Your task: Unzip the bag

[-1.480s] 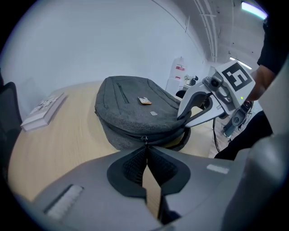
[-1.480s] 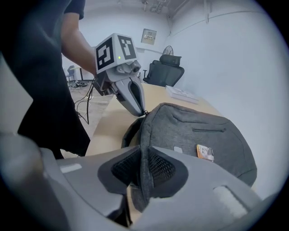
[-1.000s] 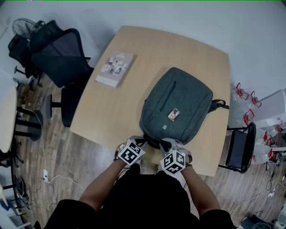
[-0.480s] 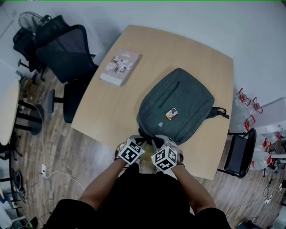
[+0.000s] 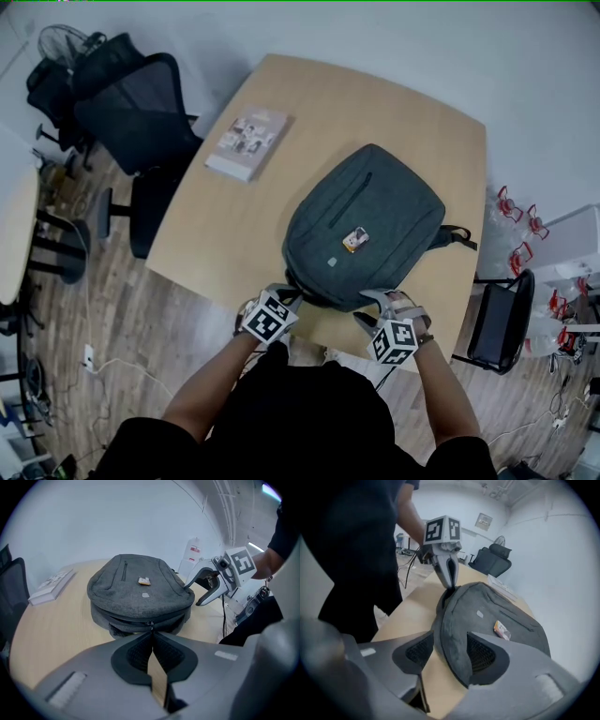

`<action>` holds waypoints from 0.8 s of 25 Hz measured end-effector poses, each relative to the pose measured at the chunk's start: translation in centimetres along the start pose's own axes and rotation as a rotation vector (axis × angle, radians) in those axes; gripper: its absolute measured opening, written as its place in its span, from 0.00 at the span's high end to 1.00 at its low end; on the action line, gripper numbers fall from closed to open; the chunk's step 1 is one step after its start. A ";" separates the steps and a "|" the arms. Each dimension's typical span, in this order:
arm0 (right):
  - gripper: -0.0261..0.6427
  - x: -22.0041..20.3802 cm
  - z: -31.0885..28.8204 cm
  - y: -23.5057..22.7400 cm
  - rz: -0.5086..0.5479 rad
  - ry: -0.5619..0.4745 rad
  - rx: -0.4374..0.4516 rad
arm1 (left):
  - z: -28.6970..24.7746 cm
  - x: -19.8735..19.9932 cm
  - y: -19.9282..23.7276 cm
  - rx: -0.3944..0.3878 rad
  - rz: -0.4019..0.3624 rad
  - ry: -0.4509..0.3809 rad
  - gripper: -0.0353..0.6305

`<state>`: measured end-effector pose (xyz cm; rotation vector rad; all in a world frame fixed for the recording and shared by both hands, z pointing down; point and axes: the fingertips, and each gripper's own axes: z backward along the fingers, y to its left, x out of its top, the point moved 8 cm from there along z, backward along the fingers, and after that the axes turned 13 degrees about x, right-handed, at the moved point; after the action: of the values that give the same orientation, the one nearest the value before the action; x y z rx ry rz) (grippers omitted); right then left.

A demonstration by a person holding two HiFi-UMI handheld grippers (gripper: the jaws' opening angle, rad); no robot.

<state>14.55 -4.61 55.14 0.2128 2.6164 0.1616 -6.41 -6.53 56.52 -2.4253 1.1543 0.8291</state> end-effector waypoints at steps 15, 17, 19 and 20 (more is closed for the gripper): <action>0.83 0.7 -2.4 -0.5 -0.198 -0.032 -0.042 | 0.9 0.2 -2.3 0.056 -0.046 0.032 0.91; 0.83 1.4 -2.8 -0.7 -0.242 -0.052 -0.051 | 1.0 0.0 -2.7 0.061 -0.020 0.034 0.91; 0.83 2.1 -3.1 -0.7 -0.283 -0.071 -0.058 | 1.1 -0.1 -3.2 0.060 -0.011 0.034 0.91; 0.83 2.5 -3.4 -0.7 -0.302 -0.081 -0.061 | 1.1 -0.1 -3.6 0.060 -0.010 0.034 0.91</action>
<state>10.67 -5.15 56.74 -0.1933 2.5222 0.1236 -4.03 -3.73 55.88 -2.4029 1.1618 0.7422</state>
